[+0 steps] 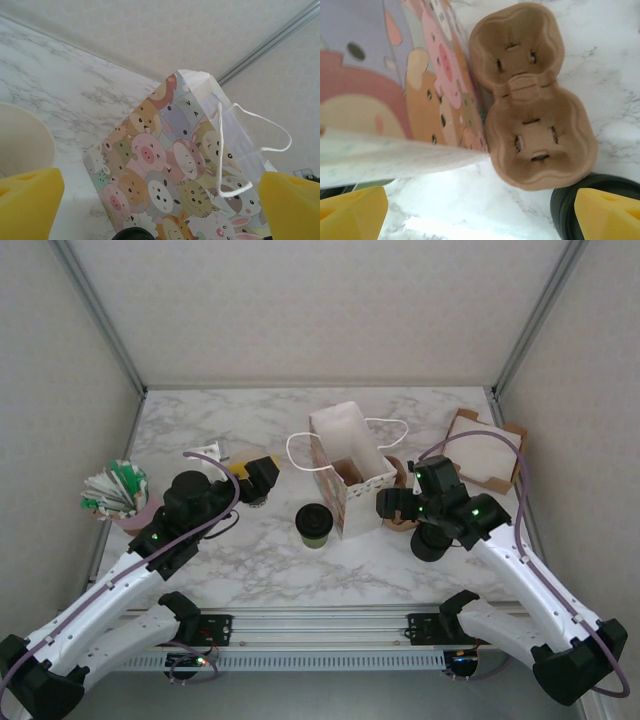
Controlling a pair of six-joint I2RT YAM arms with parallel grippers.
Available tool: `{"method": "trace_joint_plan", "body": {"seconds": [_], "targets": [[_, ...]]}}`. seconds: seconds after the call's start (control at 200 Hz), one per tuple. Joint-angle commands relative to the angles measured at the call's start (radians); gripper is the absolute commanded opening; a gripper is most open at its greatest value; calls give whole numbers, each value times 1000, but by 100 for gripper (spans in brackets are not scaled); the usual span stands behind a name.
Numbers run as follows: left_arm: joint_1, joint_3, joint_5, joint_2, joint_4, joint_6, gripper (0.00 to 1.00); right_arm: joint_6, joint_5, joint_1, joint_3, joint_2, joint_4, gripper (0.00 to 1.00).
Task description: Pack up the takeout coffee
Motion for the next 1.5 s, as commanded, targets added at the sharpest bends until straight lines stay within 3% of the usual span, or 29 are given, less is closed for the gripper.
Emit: {"method": "trace_joint_plan", "body": {"seconds": [0.0, 0.24, 0.426, 0.596, 0.876, 1.086, 1.497], "targets": [[-8, -16, -39, -25, 2, -15, 100, 7, -70, 0, 39, -52, -83, 96], [-9, -55, -65, -103, -31, -22, 100, 5, -174, 44, 84, -146, -211, 98], [-8, -99, -80, -159, -53, -45, 100, -2, -283, 130, 145, -194, -242, 92], [-7, -137, -70, -144, -61, -69, 100, -14, -302, 229, 208, -159, -241, 88], [2, -186, -14, -87, -59, -113, 100, -24, -169, 424, 312, 13, -271, 86], [11, -279, -8, -160, -17, -176, 100, -26, -61, 557, 442, 207, -330, 86], [14, -326, -129, -353, -121, -190, 100, -39, 20, 609, 776, 671, -466, 82]]}}
